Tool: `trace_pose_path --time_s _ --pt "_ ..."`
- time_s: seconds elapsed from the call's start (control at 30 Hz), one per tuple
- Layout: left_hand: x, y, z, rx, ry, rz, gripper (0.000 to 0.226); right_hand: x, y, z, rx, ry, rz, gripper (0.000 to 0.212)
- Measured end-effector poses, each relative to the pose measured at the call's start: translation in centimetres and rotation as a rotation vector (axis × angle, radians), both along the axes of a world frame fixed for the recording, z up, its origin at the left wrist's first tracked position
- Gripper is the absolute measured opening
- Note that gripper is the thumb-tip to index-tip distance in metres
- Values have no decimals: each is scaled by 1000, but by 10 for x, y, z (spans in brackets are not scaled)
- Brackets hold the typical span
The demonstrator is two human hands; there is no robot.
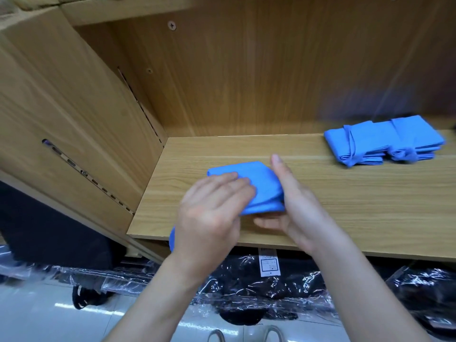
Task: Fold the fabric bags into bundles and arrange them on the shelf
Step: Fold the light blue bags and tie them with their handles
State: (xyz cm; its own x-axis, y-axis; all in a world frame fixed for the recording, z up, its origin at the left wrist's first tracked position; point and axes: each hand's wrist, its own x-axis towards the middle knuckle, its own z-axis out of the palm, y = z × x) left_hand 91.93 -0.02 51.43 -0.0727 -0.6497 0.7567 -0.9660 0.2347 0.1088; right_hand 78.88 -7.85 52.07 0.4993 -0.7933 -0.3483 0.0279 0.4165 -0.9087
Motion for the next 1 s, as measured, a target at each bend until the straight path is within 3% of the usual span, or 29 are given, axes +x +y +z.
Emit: trace_pose_path --time_s 0.1,0.23,0.3,0.4,0.5,0.53,0.6,0.77,0.9,1.0 --pt "-9 0 -15 10 -11 -76 27 1 5 -6 -47 -139 -111 15" --pt "-6 8 -22 425 168 -165 38 -9 0 -18 -310 -7 -173 42" --pt "-6 9 -10 459 269 -145 44 -18 -5 -16 -401 -22 -108 52" --pt "5 -1 4 469 365 56 53 -25 -9 -7 -539 -33 17 57" --pt "11 -9 9 730 876 -58 44 -25 -9 0 -600 -5 41 55" --pt "9 -10 9 737 1040 -107 35 -24 -8 2 -599 -36 12 54" --pt "5 -10 7 645 1175 -100 28 -19 -4 -1 -554 -109 -91 55" --pt "-4 -13 -4 540 1249 -18 30 -4 9 -25 -460 -11 -174 61" --pt "-5 -19 -4 578 1004 70 27 2 13 -28 -334 -150 -278 59" --pt "-9 -21 -3 630 939 115 26 6 14 -31 -356 -89 -318 43"
